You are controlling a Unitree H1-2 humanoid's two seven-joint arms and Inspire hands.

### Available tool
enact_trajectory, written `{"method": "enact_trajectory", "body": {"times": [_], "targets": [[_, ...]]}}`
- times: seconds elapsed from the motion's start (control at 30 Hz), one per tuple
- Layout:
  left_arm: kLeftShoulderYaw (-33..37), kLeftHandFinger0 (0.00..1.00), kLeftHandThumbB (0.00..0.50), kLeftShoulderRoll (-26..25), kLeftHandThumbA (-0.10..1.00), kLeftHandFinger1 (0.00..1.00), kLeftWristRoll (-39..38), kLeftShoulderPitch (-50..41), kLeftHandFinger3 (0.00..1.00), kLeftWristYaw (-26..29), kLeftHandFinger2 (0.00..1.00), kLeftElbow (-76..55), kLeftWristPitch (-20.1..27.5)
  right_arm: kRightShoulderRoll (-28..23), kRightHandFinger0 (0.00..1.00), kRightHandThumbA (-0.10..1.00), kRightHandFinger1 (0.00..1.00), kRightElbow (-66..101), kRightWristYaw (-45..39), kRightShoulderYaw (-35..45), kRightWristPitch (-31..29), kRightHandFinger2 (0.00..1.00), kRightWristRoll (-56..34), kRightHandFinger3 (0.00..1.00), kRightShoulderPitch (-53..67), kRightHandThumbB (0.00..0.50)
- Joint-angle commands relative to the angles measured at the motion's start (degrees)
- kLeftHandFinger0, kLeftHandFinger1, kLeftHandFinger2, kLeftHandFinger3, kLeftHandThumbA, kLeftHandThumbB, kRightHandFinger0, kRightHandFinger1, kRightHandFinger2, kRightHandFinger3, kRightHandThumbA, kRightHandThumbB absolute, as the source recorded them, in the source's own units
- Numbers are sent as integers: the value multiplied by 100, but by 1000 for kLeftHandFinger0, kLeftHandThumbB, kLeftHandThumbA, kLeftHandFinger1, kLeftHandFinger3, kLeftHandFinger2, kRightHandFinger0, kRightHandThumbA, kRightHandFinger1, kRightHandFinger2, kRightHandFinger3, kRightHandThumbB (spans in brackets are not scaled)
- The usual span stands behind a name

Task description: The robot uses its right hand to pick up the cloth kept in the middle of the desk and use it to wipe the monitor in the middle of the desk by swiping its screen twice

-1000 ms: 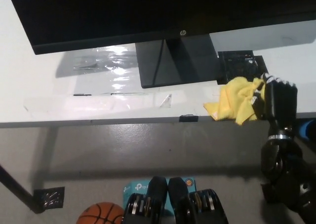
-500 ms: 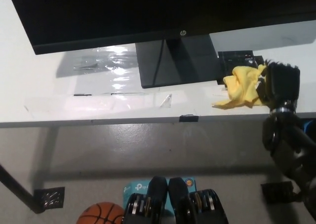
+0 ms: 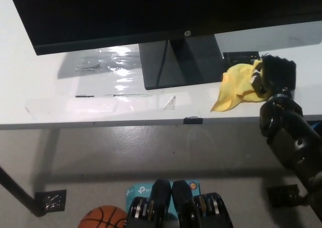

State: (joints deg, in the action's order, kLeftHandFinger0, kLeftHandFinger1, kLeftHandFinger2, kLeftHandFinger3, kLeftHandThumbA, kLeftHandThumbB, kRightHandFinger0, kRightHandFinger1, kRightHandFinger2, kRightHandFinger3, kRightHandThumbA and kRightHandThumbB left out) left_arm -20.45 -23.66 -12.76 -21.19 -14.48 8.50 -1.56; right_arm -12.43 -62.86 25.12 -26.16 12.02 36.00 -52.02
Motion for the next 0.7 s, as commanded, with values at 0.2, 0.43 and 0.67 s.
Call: {"method": "enact_trajectory", "body": {"times": [0.2,0.43,0.67], "targets": [[-134,467,190,-112,-44,505,-61,-110,795,52,642,-86,128,-319,1000,925,1000,2662,-2644,223,1490,1000,-342,1000,700,231],[-136,483,186,-121,-55,519,-55,-116,802,26,636,-43,170,-457,1000,1000,1000,3502,-3190,533,1490,1000,199,1000,1077,269],[-184,470,183,-104,-67,507,-112,-166,791,-7,624,-61,239,-566,1000,1000,1000,3854,-3410,780,1490,1000,285,1000,1195,236]]}}
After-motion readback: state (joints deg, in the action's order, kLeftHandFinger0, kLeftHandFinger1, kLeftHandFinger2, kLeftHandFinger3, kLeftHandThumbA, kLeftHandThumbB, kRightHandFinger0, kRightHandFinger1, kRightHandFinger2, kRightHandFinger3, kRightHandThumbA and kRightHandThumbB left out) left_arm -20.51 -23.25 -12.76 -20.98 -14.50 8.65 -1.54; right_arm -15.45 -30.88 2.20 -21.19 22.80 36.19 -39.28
